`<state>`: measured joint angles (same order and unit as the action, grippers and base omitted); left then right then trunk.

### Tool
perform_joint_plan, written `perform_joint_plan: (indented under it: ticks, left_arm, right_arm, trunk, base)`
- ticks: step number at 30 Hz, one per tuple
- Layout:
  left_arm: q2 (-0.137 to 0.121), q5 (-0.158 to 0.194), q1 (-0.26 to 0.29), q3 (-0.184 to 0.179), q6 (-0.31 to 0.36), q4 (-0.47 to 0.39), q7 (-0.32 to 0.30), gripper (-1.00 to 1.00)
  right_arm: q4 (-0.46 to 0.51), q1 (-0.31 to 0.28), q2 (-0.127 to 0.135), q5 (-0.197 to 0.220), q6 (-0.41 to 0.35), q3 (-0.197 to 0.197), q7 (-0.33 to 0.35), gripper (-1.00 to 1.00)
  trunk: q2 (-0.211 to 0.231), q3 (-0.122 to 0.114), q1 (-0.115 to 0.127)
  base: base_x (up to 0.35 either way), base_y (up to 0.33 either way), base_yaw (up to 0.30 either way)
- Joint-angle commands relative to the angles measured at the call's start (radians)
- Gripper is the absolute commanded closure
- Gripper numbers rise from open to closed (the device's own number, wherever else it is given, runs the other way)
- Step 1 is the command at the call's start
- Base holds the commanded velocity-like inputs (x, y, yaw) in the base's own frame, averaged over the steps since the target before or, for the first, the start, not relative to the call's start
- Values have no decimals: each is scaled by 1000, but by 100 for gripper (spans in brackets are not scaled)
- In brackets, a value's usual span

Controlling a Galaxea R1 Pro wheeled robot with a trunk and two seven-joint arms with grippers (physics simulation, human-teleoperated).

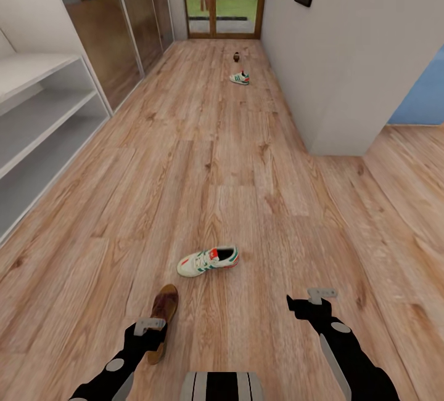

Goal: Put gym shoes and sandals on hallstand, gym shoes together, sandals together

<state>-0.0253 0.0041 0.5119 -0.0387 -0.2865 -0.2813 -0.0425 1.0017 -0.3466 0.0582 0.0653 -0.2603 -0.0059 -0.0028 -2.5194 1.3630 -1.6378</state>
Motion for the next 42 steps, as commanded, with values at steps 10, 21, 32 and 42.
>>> perform_joint_plan:
  ticks: [10,21,32,42]
  left_arm:
    - [1,1,0,-3,-4,1,-1,-100]
    - [1,1,0,-3,-4,1,-1,-100]
    - [1,2,0,-3,-4,2,-1,-100]
    - [1,2,0,-3,-3,2,0,-100]
  right_arm:
    - [2,0,0,7,-5,0,0,-100]
    - [2,0,0,7,-5,0,0,-100]
    - [2,0,0,7,-5,0,0,-100]
    - [2,0,0,7,-5,0,0,-100]
  trunk:
    - [0,1,0]
    - [0,1,0]
    - [0,1,0]
    - [-3,39,-5]
  base:
    - [33,0,0]
    - [2,0,0]
    - [0,0,0]
    - [0,0,0]
